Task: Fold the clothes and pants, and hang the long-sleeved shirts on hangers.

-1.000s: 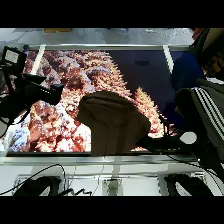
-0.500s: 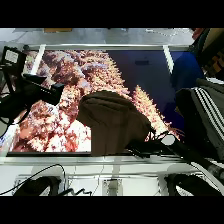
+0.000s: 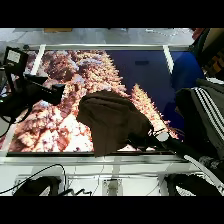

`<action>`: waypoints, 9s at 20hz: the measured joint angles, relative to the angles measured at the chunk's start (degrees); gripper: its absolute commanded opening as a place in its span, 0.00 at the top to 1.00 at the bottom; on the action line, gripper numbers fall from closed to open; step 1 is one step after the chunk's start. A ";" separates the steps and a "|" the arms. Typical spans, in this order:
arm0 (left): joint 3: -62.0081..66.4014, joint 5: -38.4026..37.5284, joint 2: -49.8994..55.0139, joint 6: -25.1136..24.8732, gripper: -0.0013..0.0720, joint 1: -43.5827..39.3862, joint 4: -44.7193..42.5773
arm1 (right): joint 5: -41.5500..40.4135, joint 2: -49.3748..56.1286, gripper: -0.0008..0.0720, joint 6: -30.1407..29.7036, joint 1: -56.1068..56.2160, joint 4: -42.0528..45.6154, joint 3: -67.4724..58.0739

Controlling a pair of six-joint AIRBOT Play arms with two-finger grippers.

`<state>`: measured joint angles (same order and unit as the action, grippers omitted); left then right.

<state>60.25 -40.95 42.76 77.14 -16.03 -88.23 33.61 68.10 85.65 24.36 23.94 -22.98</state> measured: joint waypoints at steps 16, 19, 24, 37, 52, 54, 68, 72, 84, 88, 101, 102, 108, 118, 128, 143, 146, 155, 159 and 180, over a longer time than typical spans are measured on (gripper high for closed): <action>0.00 -11.72 15.02 16.24 0.28 4.72 1.66 | 33.20 -32.33 0.97 6.08 -17.51 51.15 -27.50; -0.04 -15.85 22.25 10.49 0.28 4.90 9.40 | 36.57 -36.04 0.97 6.16 -20.11 54.95 -28.17; -0.04 -21.55 34.10 0.98 0.33 5.95 18.99 | 38.40 -37.31 0.96 6.27 -21.31 57.51 -28.46; 0.00 -20.35 52.76 -11.78 0.44 6.99 43.32 | 38.77 -37.55 0.96 6.27 -21.59 59.95 -28.50; 13.27 -17.81 44.15 -19.74 0.96 20.41 51.06 | 23.80 -37.55 0.97 6.27 -21.59 63.89 -28.50; 14.45 -18.05 38.56 -20.94 0.96 23.93 51.08 | 19.80 -37.57 0.96 6.27 -21.59 62.88 -28.50; 15.78 -3.28 -8.83 -29.38 0.96 43.28 49.51 | 15.54 -39.52 0.97 -3.98 -21.59 47.98 -49.59; 15.63 -1.03 -16.63 -26.36 0.96 44.78 43.12 | 18.67 -42.25 0.97 -6.23 -21.59 45.09 -56.70; -5.92 -23.19 3.32 -2.58 0.96 37.73 36.46 | 24.98 -10.40 0.97 -5.51 -21.59 45.46 -55.84; -9.40 -19.19 21.70 -3.28 0.95 30.67 40.44 | 18.32 8.02 0.97 -5.29 -21.59 43.36 -55.56; -2.58 -6.82 41.81 -36.54 0.04 31.85 76.91 | 4.13 19.04 0.46 -5.14 -23.30 41.24 -55.63; -2.51 -6.91 41.18 -37.51 0.04 32.98 77.81 | 6.40 18.34 0.57 -5.16 -24.52 42.42 -55.63; -2.36 -13.38 34.75 -43.80 0.04 40.50 79.34 | 35.80 15.89 0.67 -9.44 -36.54 47.76 -52.72; -2.36 -17.05 30.18 -45.44 0.04 43.15 79.71 | 46.95 13.33 0.36 -23.56 -43.45 22.80 -19.63; -2.36 -17.18 30.03 -45.46 0.04 43.21 79.73 | 21.20 13.14 0.96 -26.34 -30.34 14.93 -13.62; -9.88 -26.38 33.57 -34.45 0.04 42.07 42.29 | 17.31 0.55 0.96 -29.49 -27.23 21.05 -18.97; -12.46 -24.50 36.81 -33.81 0.04 40.52 41.33 | 17.35 0.13 0.96 -29.44 -27.23 21.24 -19.04; -13.70 -9.79 44.46 -36.20 0.95 28.11 51.25 | 17.66 -0.15 0.96 -29.22 -27.21 21.29 -19.06; -11.98 -9.73 44.89 -36.41 0.96 26.49 52.30 | 18.23 -0.17 0.96 -29.14 -27.21 21.35 -19.52; 16.41 -22.73 16.02 -34.99 0.96 44.15 54.27 | 30.71 -27.78 0.97 -19.65 -27.21 38.64 -23.91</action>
<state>76.66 -63.68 58.78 42.15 28.12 -33.95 64.31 40.32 66.00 -2.85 62.59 -46.89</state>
